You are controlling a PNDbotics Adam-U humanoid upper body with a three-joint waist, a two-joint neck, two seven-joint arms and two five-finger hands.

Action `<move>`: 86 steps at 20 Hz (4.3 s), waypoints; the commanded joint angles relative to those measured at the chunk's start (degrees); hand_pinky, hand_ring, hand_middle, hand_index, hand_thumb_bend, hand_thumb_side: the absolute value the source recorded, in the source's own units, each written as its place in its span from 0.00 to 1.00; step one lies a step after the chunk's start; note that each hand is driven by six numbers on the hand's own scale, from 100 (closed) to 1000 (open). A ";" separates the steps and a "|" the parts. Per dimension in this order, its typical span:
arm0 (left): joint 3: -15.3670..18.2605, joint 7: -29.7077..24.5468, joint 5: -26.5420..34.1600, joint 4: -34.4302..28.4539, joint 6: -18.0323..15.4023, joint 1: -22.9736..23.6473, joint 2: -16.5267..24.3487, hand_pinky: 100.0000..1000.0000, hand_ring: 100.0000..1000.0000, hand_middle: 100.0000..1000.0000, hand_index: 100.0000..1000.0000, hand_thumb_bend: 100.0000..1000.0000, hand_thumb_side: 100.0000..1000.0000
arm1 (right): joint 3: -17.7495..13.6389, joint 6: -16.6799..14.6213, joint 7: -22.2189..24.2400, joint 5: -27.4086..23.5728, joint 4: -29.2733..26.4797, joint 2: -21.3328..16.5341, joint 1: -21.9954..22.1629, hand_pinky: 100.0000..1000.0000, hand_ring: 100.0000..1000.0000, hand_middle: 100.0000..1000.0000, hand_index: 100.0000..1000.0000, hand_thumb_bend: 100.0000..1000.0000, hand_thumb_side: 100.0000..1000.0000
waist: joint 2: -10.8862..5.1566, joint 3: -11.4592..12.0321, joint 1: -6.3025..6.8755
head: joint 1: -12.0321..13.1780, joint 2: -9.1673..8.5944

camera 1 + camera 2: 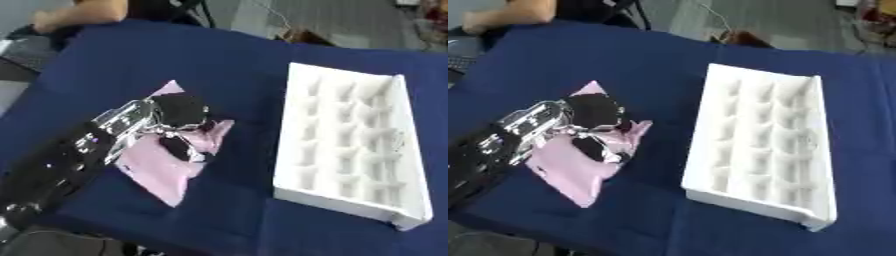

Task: Pick up objects on the table and place them in the box.

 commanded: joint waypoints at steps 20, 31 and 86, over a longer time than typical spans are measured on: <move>-5.78 17.18 1.43 13.97 -1.03 2.05 -5.83 0.00 0.00 0.00 0.05 0.00 0.19 | -0.43 -0.19 -0.18 -0.23 -0.44 -0.08 -0.12 0.54 0.62 0.74 0.91 0.00 0.76 | 0.62 -0.01 -0.97 | 0.80 -0.16; -4.00 11.94 28.86 1.70 2.00 6.62 -5.32 0.00 0.00 0.00 0.03 0.00 0.32 | -0.70 0.16 -0.25 -0.13 -0.63 -0.11 -0.18 0.54 0.62 0.74 0.91 0.00 0.77 | 0.36 0.25 -0.12 | 0.29 -0.20; 3.61 10.58 102.06 -22.38 18.33 0.35 2.92 0.00 0.00 0.00 0.03 0.00 0.64 | -1.10 0.69 -0.29 0.24 -0.96 -0.61 -0.15 0.53 0.62 0.74 0.91 0.00 0.77 | -0.48 0.95 1.03 | 0.07 -0.67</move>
